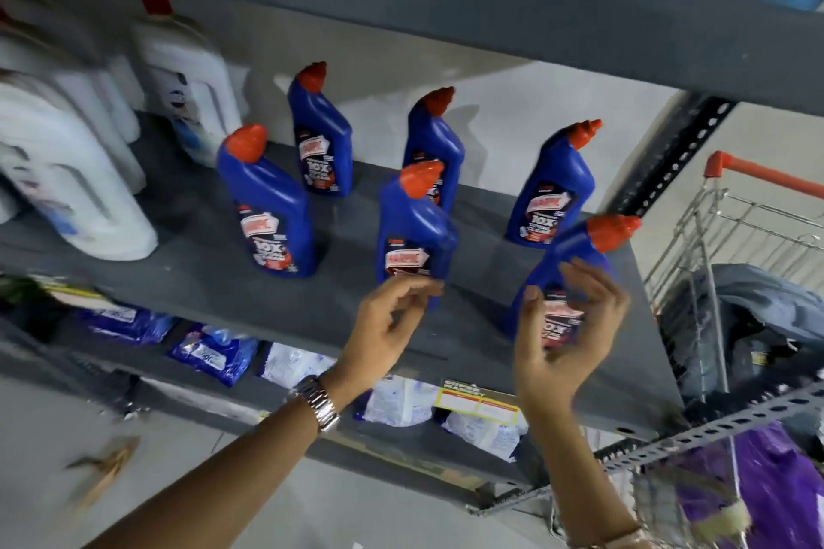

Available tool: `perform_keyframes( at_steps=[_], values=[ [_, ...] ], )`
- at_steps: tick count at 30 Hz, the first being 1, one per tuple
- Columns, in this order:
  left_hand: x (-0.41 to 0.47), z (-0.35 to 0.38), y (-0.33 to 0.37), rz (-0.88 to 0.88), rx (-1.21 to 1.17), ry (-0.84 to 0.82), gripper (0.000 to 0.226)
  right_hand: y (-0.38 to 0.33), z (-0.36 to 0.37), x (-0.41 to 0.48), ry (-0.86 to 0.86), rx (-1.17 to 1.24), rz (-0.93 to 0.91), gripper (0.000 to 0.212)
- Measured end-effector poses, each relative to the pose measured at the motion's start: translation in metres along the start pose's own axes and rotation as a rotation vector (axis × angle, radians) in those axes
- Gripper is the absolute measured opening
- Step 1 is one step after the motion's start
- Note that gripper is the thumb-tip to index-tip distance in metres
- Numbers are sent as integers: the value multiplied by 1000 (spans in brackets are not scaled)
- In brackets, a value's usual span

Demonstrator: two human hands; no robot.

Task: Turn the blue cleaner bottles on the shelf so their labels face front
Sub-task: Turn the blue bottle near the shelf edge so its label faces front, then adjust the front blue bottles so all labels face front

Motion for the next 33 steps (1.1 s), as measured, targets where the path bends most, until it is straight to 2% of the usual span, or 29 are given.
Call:
perform_keyframes(
  at_steps=[4, 6, 8, 9, 11, 14, 17, 20, 25, 33],
  values=[
    [-14, -85, -10, 38, 88, 364, 32, -44, 71, -21, -168, 168, 38, 23],
    [-11, -129, -16, 15, 65, 520, 30, -57, 108, -33, -343, 259, 199, 26],
    [-3, -166, -22, -14, 22, 574, 32, -63, 145, -47, -607, 325, 401, 39],
    [2, -180, -25, -38, 4, 577, 34, -62, 160, -53, -698, 325, 466, 48],
    [11, -203, -29, -117, -27, 531, 46, -59, 186, -61, -747, 274, 525, 61],
    [23, -216, -36, -234, -13, 338, 60, -51, 212, -66, -787, 183, 566, 72],
    [33, -215, -47, -286, 13, 200, 58, -49, 227, -73, -859, 128, 521, 52],
    [36, -212, -53, -291, 0, 198, 53, -52, 232, -75, -798, 167, 570, 36],
    [37, -215, -52, -254, 21, 242, 47, -56, 234, -85, -723, 171, 598, 30],
    [29, -225, -53, -319, 12, 182, 47, -65, 226, -105, -688, 136, 593, 29]
  ],
)
Point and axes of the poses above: each hand's wrist, its own x-axis towards the middle knuckle, its own z-axis out of the palm, y = z × x, the point moved 2 cm from there along x, towards the middle knuckle, and after that the axes turned 9 degrees about -z, right-handed, at the moved point
